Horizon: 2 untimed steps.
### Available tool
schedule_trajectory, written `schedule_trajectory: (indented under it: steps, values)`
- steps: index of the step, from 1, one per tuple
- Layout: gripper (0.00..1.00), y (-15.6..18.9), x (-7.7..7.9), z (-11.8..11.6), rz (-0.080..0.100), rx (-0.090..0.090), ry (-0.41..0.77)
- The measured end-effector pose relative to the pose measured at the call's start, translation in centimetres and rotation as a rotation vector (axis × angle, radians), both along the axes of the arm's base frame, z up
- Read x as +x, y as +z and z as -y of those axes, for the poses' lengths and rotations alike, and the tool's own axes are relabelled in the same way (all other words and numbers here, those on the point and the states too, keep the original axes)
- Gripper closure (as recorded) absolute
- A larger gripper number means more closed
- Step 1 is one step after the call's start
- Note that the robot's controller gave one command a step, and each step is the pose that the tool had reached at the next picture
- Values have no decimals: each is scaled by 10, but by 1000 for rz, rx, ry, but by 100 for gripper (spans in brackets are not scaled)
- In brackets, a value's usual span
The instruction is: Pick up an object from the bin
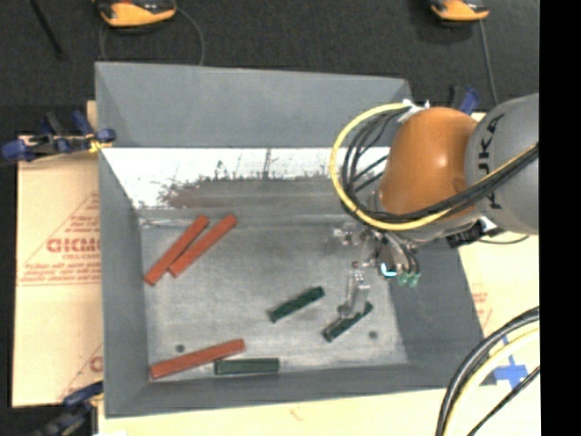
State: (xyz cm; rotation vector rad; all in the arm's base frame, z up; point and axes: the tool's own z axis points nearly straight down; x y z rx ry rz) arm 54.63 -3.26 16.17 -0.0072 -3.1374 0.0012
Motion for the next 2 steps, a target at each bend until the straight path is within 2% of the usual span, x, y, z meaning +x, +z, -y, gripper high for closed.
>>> schedule_trajectory:
  steps: [1,2]
  values:
    - [0,-95,-21,-6,0,0,91]
    - [100,-88,-18,-5,4,-1,92]
